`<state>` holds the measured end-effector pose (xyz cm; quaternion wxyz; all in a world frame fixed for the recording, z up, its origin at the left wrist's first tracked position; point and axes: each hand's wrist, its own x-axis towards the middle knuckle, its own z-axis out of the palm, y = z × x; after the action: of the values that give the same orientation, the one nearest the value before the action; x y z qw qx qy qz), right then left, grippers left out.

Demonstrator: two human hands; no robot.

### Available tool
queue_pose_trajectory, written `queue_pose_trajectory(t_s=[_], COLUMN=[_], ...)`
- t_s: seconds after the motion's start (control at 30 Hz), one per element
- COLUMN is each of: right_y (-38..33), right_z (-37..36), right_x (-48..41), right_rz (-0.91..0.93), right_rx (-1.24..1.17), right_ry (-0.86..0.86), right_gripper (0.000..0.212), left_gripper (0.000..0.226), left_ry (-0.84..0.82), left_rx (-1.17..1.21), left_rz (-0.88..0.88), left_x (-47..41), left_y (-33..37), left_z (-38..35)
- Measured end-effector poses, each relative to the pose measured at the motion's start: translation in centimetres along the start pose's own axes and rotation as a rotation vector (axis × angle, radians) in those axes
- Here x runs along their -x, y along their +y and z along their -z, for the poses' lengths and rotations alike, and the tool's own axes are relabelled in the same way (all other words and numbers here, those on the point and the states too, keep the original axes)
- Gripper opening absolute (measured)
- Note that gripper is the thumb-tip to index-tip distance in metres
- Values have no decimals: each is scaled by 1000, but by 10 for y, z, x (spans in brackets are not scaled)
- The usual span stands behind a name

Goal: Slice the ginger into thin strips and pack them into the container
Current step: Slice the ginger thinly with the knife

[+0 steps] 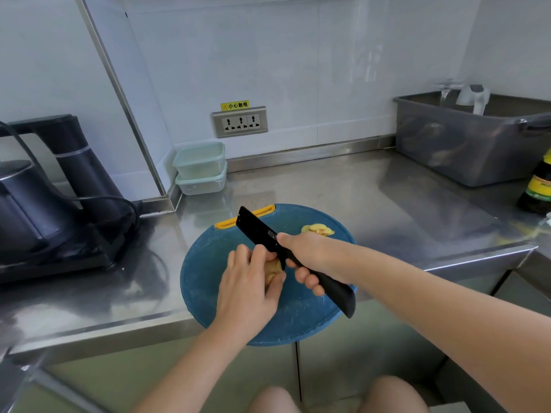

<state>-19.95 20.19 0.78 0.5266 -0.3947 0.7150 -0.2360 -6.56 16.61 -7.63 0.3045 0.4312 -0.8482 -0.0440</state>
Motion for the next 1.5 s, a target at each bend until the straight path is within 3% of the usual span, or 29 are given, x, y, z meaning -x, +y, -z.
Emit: queue_pose_trajectory(t_s=[0.37,0.9,1.17,1.5], right_y=[29,4,17,31], right_z=[12,-6,0,8], right_x=[21,-6,-1,9], right_rz=[-102,-33,-4,-69], right_rx=[-54,51,61,76], right_ry=[-43,30,-2,-33], right_gripper=[50,48,49,52], left_gripper=[30,27,41,37], left_ry=[-19,-32,-132,-152], left_rx=[27,31,102,292], left_rz=[19,134,25,152], left_x=[1,-5,5,4], left_y=[2,1,-17,-9], left_z=[3,3,15,13])
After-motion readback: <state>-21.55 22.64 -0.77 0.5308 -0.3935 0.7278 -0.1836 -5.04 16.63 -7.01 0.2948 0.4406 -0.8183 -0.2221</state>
